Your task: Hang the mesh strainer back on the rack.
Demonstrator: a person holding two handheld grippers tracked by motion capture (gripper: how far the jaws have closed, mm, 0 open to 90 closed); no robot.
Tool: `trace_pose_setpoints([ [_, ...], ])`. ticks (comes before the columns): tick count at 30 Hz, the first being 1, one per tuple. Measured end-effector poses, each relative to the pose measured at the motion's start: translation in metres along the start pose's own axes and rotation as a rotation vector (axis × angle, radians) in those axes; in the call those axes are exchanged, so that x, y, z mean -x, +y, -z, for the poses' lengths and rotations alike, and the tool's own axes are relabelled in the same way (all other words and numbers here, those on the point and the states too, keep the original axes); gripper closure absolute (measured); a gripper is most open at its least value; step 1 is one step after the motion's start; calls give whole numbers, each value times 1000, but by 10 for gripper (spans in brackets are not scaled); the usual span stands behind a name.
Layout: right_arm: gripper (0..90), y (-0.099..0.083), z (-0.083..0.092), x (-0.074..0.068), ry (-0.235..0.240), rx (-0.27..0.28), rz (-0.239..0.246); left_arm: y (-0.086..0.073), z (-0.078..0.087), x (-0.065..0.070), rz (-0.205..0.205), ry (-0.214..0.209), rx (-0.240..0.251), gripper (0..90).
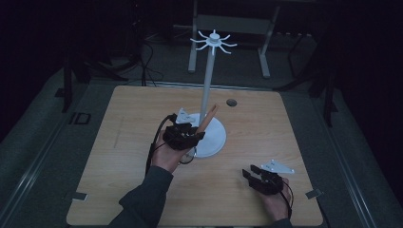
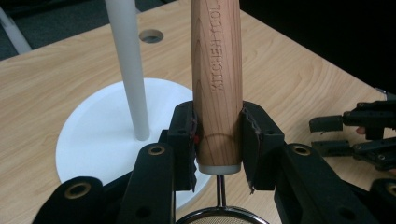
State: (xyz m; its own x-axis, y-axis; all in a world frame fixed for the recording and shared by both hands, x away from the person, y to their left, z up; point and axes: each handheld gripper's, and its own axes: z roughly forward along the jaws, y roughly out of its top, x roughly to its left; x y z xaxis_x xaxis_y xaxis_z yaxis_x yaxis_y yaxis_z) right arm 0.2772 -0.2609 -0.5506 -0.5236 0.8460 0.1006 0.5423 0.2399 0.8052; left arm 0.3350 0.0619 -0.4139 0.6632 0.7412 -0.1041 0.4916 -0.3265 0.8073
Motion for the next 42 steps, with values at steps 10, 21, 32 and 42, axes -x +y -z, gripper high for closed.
trace_pose_setpoints([
  [10, 555, 0, 0, 0, 0, 0, 1, 3, 9, 0, 26, 9, 66, 685],
  [21, 555, 0, 0, 0, -1, 0, 1, 7, 18, -1, 47, 25, 124, 685],
  [32, 555, 0, 0, 0, -4, 0, 1, 14, 26, -2, 60, 42, 170, 685],
  [42, 555, 0, 0, 0, -5, 0, 1, 20, 29, 0, 71, 47, 210, 684],
])
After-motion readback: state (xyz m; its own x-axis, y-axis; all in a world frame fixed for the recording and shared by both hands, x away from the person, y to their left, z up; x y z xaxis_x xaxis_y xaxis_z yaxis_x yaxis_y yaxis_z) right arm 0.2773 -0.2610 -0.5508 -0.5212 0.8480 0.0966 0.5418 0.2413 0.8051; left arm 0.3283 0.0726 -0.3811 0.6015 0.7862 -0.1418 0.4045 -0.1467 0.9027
